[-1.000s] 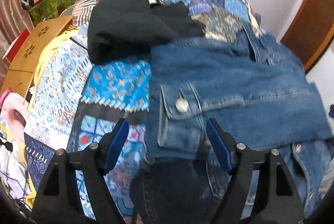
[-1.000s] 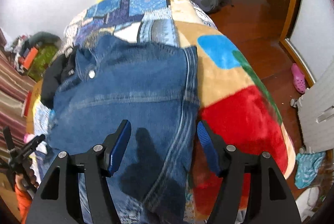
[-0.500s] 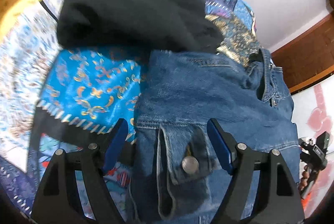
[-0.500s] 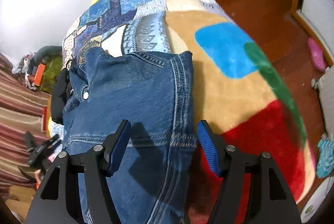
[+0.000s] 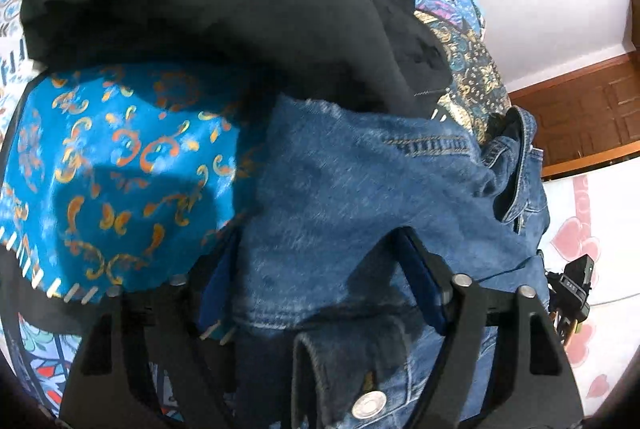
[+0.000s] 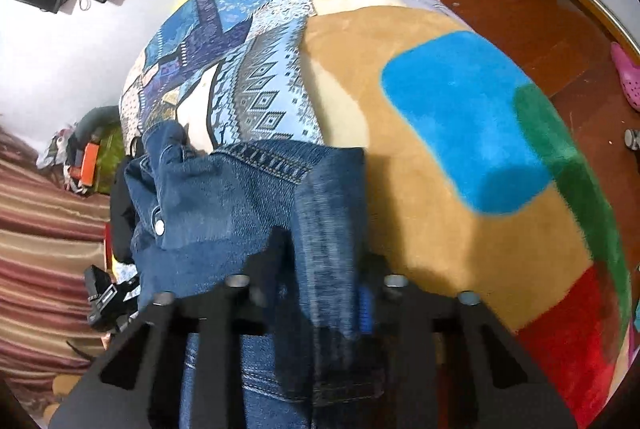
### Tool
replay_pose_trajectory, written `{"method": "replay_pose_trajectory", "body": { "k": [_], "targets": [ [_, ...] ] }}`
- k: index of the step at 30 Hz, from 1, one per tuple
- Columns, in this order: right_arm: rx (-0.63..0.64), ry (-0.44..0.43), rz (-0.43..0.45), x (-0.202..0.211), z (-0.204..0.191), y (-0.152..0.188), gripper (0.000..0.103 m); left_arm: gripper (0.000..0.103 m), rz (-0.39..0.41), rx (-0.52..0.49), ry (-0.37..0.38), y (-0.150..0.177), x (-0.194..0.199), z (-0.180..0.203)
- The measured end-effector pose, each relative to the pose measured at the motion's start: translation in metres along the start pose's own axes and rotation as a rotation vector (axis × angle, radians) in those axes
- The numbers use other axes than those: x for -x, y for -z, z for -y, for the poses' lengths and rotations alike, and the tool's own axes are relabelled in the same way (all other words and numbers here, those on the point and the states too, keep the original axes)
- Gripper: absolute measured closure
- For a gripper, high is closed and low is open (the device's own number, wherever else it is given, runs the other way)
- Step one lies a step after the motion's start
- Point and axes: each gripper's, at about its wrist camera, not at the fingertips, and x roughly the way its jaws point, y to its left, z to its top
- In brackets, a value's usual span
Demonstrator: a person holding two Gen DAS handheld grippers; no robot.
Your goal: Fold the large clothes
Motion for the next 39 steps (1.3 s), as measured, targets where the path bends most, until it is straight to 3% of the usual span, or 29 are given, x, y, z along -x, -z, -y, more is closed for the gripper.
{"method": "replay_pose_trajectory", "body": {
  "k": [5, 7, 12, 16, 22, 26, 30, 39],
  "targets": [
    [0.012, 0.023, 0.078, 0.025, -0.011, 0.005, 0.09, 0.087, 0.051, -0.058, -0.095, -0.001, 0.015, 0.018],
    [0.068, 0.047, 0.121, 0.041, -0.029, 0.007, 0.09, 0.097, 0.081, -0.087, -0.137, 0.004, 0.028, 0.028],
    [0.244, 0.075, 0.212, 0.08, -0.085, 0.006, 0.09, 0.099, 0.198, -0.17, -0.142, 0.014, 0.08, 0.063],
    [0.357, 0.041, 0.258, 0.108, -0.133, 0.006, 0.091, 0.099, 0.282, -0.261, -0.158, 0.027, 0.121, 0.1],
    [0.465, 0.002, 0.32, 0.129, -0.193, -0.006, 0.091, 0.1, 0.425, -0.41, -0.221, 0.037, 0.173, 0.154],
    [0.501, 0.008, 0.352, 0.125, -0.212, -0.019, 0.091, 0.1, 0.473, -0.434, -0.233, 0.026, 0.189, 0.164],
    [0.499, 0.043, 0.354, 0.103, -0.215, -0.045, 0.091, 0.101, 0.476, -0.428, -0.278, 0.004, 0.176, 0.155],
    [0.443, 0.203, 0.266, 0.029, -0.17, -0.084, 0.091, 0.101, 0.364, -0.327, -0.371, -0.041, 0.098, 0.095]
  ]
}}
